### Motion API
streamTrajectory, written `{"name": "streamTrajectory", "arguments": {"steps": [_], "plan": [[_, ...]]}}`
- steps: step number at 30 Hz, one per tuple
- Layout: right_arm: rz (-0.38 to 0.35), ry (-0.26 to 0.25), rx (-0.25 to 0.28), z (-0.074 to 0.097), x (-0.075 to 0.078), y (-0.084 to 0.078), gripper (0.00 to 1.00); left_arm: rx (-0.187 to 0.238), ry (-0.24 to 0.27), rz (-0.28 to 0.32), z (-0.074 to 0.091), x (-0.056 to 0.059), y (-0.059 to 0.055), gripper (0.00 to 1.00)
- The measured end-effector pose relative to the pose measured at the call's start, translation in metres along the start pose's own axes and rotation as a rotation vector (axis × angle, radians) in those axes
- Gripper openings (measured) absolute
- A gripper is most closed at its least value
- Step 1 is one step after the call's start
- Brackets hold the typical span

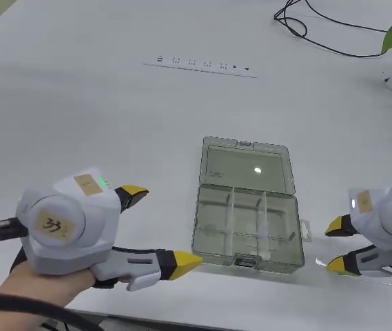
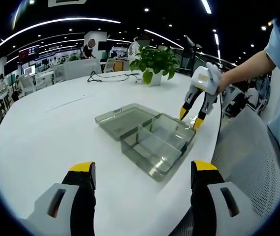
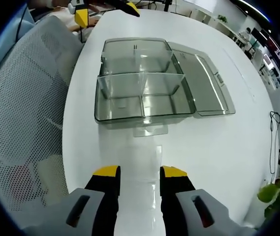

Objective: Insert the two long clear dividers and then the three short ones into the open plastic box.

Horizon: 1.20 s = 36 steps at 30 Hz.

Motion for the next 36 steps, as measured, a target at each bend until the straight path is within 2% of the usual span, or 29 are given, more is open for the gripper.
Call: {"name": "streamTrajectory", "arguments": {"steps": [3,6,9,14,16,19,21,24,26,29,33,35,36], "plan": [[0.007,-0.016,-0.026,0.004,0.000,-0.004,0.32,0.011,-0.004,0.006,-0.001,0.002,0.003,0.80],[-0.018,-0.054,-0.033,0.011,0.003,-0.009,0.32,0.019,-0.010,0.020,-0.003,0.004,0.006,0.80],[-0.026,-0.082,-0.031,0.018,0.005,-0.011,0.32,0.018,-0.041,0.064,-0.007,0.009,0.007,0.78],[-0.009,-0.132,-0.006,0.038,0.008,-0.002,0.32,0.002,-0.081,0.116,-0.016,0.017,0.008,0.77],[0.006,-0.157,0.009,0.046,0.011,0.006,0.32,-0.022,-0.139,0.174,-0.019,0.026,0.007,0.73],[0.057,-0.190,0.023,0.057,0.014,0.020,0.32,-0.032,-0.172,0.224,-0.023,0.032,0.009,0.66],[0.086,-0.211,0.040,0.064,0.016,0.035,0.32,-0.019,-0.203,0.289,-0.027,0.038,0.016,0.67],[0.131,-0.245,0.061,0.072,0.020,0.053,0.32,-0.005,-0.233,0.331,-0.031,0.042,0.027,0.66],[0.143,-0.257,0.076,0.076,0.023,0.067,0.32,0.006,-0.272,0.371,-0.032,0.048,0.034,0.67],[0.173,-0.280,0.096,0.077,0.024,0.085,0.32,0.018,-0.315,0.455,-0.037,0.051,0.045,0.64],[0.232,-0.284,0.107,0.074,0.022,0.105,0.32,-0.010,-0.343,0.477,-0.041,0.053,0.049,0.58],[0.244,-0.286,0.116,0.073,0.022,0.112,0.32,-0.035,-0.373,0.524,-0.043,0.057,0.050,0.56],[0.250,-0.288,0.120,0.072,0.023,0.117,0.32,-0.066,-0.393,0.555,-0.044,0.060,0.048,0.53]]}}
Point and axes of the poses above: the centre of the closed fingertips' face, and the gripper's own axes: z roughly backward along the fingers, x roughly to its right, y roughly out of its top, the point moved 3 cm from there along z, roughly backward along the fingers, and after that the axes turned 13 degrees about z, right-handed, at the moved point
